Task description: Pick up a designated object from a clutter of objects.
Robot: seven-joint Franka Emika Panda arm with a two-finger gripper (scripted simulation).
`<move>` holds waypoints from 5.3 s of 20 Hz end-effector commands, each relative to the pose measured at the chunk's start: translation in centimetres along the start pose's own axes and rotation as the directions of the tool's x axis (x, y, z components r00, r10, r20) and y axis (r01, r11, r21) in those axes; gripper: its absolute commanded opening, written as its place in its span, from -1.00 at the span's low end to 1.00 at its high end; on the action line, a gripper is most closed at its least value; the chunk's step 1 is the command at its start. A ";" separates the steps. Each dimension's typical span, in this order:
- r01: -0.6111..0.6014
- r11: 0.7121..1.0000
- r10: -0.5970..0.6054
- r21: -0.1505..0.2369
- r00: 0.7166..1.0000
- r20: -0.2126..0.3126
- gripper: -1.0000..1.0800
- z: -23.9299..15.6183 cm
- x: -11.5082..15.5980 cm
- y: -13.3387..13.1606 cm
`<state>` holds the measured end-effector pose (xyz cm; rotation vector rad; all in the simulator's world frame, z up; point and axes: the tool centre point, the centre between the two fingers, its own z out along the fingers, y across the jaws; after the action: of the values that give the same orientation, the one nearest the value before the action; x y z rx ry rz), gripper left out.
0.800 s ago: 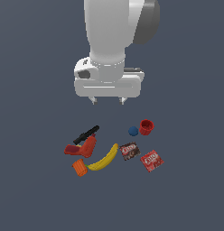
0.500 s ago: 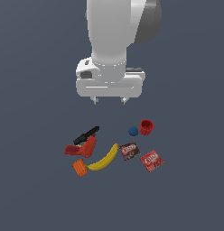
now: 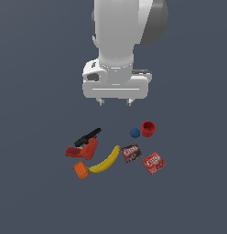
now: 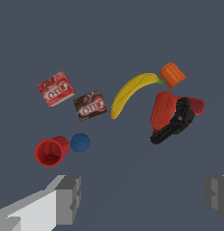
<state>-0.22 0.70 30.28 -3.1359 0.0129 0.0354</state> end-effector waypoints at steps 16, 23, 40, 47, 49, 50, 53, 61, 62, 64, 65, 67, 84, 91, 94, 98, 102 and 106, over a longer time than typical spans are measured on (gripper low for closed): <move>-0.137 0.991 0.137 -0.001 0.991 -0.003 0.92 2.2 2.6 -2.1; -0.268 0.963 0.268 -0.001 0.963 -0.006 0.92 4.6 4.8 -4.2; -0.578 0.816 0.578 0.004 0.816 -0.013 0.92 12.0 9.5 -10.3; -0.688 0.726 0.688 0.007 0.726 -0.015 0.92 15.4 10.8 -13.0; -0.716 0.698 0.716 0.008 0.697 -0.015 0.92 16.4 11.2 -13.8; -0.730 0.683 0.730 0.009 0.683 -0.015 0.92 17.0 11.3 -14.2; -0.770 0.638 0.770 0.011 0.637 -0.016 0.92 18.5 11.7 -15.3; -0.843 0.538 0.843 0.015 0.538 -0.016 0.92 21.8 12.2 -17.7; -0.849 0.529 0.849 0.015 0.529 -0.016 0.92 22.1 12.3 -17.9; -0.858 0.513 0.858 0.016 0.513 -0.016 0.92 22.7 12.3 -18.2; -0.862 0.506 0.862 0.016 0.506 -0.016 0.92 22.9 12.3 -18.4; -0.868 0.496 0.868 0.017 0.496 -0.016 0.92 23.2 12.4 -18.6; -0.874 0.486 0.874 0.017 0.485 -0.016 0.92 27.6 12.3 -18.8; -0.875 0.484 0.875 0.017 0.484 -0.016 0.92 28.6 12.5 -18.8; -0.875 0.484 0.875 0.017 0.484 -0.016 -1.00 28.6 12.5 -18.8; -0.875 0.484 0.875 0.017 0.484 -0.016 -1.00 28.6 12.5 -18.8; -0.875 0.484 0.875 0.017 0.484 -0.016 -1.00 28.6 12.5 -18.8; -0.875 0.484 0.875 0.017 0.484 -0.016 -1.00 28.2 12.5 -18.5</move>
<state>11.73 19.43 1.69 -2.7006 1.6061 0.0010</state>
